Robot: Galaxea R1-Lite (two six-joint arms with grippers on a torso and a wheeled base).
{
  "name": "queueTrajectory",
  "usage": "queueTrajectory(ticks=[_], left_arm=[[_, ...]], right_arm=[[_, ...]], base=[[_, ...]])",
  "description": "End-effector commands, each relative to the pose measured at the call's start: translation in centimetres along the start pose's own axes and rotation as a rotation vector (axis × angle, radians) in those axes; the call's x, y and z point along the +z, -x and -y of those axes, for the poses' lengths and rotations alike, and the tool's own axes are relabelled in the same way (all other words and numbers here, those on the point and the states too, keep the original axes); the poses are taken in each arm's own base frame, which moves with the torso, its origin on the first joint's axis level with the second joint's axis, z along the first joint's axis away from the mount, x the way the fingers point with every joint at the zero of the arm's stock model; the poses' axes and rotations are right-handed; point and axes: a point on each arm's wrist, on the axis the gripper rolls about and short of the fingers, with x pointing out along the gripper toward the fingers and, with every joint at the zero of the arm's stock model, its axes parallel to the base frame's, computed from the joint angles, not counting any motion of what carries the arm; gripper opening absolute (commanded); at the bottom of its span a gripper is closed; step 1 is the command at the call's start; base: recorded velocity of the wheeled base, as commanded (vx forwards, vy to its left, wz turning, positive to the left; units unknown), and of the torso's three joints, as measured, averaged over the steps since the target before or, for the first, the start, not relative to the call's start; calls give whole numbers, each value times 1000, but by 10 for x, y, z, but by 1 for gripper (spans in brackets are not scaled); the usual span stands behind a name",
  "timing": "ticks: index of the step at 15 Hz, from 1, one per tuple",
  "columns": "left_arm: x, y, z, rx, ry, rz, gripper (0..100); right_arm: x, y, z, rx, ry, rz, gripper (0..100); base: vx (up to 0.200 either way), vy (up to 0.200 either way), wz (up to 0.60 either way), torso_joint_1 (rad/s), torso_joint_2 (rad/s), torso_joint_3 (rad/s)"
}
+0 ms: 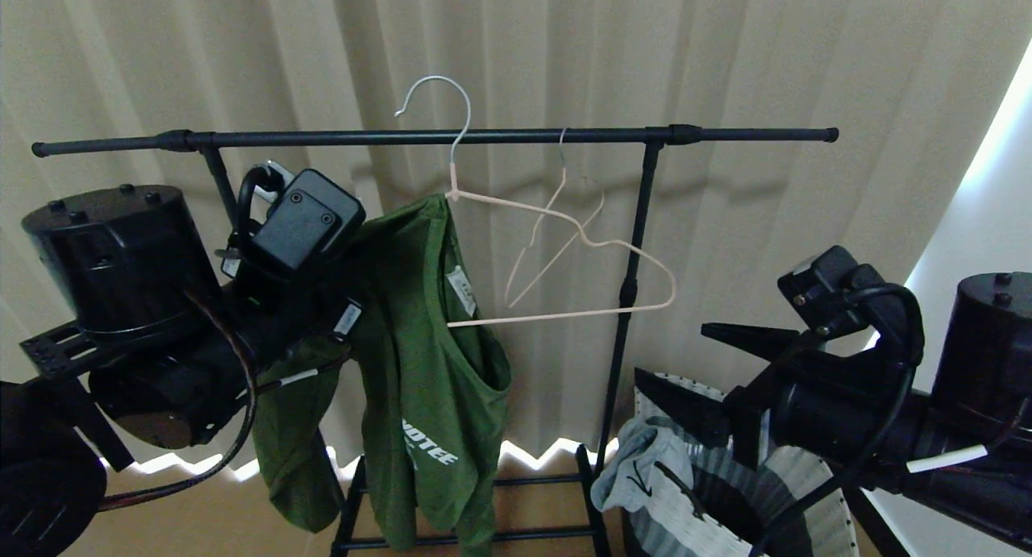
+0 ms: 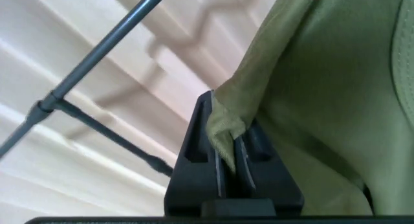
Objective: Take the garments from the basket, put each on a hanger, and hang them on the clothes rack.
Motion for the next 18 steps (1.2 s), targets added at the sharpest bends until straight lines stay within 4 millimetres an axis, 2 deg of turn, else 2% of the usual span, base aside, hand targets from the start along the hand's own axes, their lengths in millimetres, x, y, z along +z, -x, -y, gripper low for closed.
queueTrajectory(ticks=[1,2,8,11,18], left_arm=[[7,4,1,-4,31,27,0],[9,6,1,-7,52,34,0],[19,6,2,-14,197,67,0],[26,12,11,-57,261,93,0],[36,22,17,-103,268,135,0]], right_arm=[[-11,-19,-16,29,-43,-23,100],[-14,-28,-27,26,-65,3,100],[-29,-69,-37,12,-78,101,100],[-32,-80,-40,17,-83,137,100],[-25,-92,-41,5,-93,180,100]], base=[[0,0,0,0,0,0],[0,0,0,0,0,0],[0,0,0,0,0,0],[0,0,0,0,0,0],[0,0,0,0,0,0]])
